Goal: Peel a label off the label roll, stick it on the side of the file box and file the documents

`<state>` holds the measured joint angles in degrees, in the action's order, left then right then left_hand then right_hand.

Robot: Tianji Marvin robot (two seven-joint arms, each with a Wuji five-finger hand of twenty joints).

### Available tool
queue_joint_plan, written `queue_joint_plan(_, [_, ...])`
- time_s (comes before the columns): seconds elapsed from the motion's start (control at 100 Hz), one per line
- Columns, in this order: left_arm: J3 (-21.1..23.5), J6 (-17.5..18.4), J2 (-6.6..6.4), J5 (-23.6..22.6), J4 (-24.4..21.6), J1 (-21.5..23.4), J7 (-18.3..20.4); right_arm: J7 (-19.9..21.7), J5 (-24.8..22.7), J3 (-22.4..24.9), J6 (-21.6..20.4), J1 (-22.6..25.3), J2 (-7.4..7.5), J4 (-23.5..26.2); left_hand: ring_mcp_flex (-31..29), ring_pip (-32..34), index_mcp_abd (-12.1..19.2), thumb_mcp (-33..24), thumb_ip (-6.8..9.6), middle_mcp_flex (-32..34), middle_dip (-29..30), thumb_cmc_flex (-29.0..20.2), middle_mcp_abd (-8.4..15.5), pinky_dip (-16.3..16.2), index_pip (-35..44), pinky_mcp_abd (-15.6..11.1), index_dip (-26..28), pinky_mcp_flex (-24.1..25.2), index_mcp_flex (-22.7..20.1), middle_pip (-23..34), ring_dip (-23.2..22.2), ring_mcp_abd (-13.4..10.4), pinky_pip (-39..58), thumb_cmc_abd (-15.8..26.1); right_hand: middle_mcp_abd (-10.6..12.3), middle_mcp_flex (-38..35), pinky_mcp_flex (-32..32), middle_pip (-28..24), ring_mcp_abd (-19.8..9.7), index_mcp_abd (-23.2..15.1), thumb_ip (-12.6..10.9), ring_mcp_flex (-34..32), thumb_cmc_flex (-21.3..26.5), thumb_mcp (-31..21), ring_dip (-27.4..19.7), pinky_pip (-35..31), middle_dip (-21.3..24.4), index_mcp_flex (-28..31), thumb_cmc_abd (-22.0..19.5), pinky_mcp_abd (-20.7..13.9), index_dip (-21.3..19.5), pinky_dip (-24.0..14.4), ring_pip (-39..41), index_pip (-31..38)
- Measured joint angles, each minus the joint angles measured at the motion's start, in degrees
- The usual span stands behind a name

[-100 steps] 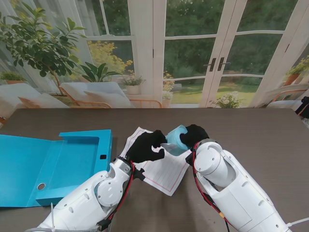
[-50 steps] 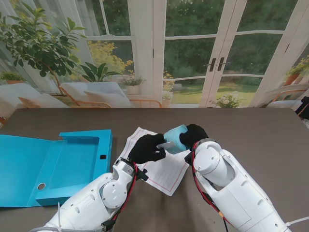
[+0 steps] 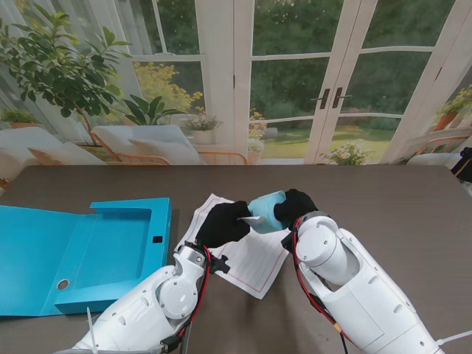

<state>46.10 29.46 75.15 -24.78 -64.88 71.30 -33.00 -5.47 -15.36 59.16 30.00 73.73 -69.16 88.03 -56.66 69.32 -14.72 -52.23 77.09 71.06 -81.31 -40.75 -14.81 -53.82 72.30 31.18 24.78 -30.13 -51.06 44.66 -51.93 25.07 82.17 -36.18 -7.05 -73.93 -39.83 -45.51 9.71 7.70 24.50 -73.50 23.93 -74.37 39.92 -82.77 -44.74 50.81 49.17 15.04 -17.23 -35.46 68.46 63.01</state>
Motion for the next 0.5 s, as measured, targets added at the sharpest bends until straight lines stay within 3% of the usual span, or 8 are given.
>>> queue_joint_plan(0.18, [1.2, 0.3, -0.52, 1.0, -2.1, 1.1, 3.1, 0.2, 0.2, 0.1, -0.1, 0.2, 0.02, 0.0, -1.6, -0.2, -0.1, -1.7, 0.0, 1.0, 0.0, -0.6, -0.3, 1.0, -0.3, 0.7, 0.2, -1.3, -0.7, -0.7, 0.2, 0.0, 0.6, 0.2, 0.0, 0.0, 0.0, 0.0, 0.0, 0.0, 0.0, 0.0, 0.0, 0.0, 0.0, 0.0, 0.0, 0.0, 0.0, 0.0, 0.0, 0.0, 0.0, 0.0])
queue_joint_plan(0.5, [2.8, 0.8, -1.23, 2.2, -4.1, 2.8, 4.6, 0.5, 0.2, 0.1, -0.1, 0.2, 0.06, -0.1, -2.8, -0.4, -0.4, -2.2, 0.0, 2.6, 0.2, -0.6, -0.3, 1.8, -0.8, 1.4, 0.7, -2.2, -2.1, -1.5, 0.2, 0.0, 1.2, 0.3, 0.0, 0.0, 0.0, 0.0, 0.0, 0.0, 0.0, 0.0, 0.0, 0.0, 0.0, 0.0, 0.0, 0.0, -0.1, 0.0, 0.0, 0.0, -0.1, 0.0])
